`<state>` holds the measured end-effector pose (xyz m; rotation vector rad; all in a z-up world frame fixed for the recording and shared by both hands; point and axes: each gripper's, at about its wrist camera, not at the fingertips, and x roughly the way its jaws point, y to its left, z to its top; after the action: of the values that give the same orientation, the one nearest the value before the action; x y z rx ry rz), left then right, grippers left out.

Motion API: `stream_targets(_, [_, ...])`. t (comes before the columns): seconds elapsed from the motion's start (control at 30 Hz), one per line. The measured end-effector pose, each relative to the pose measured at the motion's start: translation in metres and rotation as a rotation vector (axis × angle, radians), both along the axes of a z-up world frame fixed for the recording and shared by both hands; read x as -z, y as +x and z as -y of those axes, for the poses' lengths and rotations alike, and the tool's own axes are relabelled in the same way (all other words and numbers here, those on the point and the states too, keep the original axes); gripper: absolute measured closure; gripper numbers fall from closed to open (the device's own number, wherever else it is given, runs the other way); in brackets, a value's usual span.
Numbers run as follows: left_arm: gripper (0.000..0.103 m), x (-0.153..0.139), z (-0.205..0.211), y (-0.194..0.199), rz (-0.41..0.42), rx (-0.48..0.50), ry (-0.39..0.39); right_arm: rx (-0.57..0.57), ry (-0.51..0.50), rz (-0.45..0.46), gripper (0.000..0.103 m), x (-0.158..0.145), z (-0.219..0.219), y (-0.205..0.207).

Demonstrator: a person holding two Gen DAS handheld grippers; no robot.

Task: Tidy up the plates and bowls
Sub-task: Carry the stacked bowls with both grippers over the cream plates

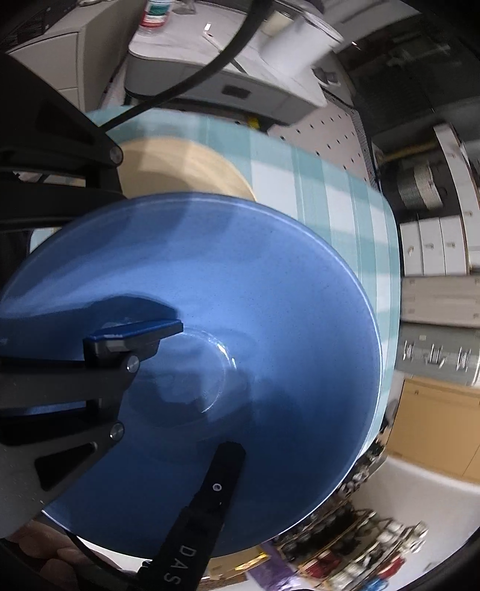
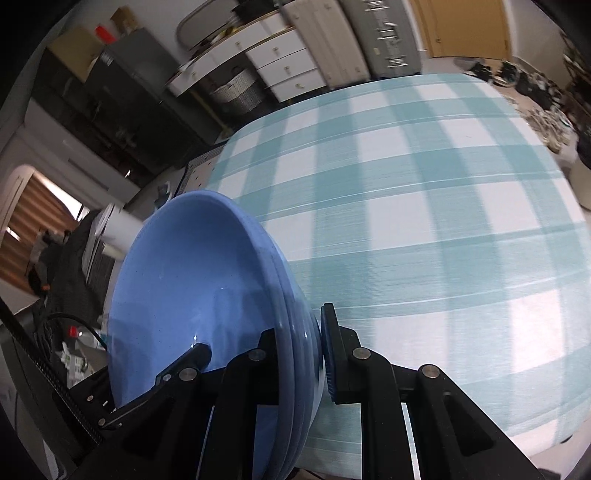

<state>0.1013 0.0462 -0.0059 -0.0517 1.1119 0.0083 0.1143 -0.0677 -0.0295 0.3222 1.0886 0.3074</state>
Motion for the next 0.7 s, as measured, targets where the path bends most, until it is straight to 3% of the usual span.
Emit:
stream_targets(0.33, [0.076, 0.025, -0.073, -0.011, -0.044, -0.105, -0.005, -0.101, -0.037, -0.029, 0.089, 0.024, -0.086, 0.008])
stream_targets(0.7, [0.076, 0.055, -0.091, -0.01, -0.096, -0.117, -0.048, -0.119, -0.105, -0.027, 0.089, 0.041, -0.101, 0.011])
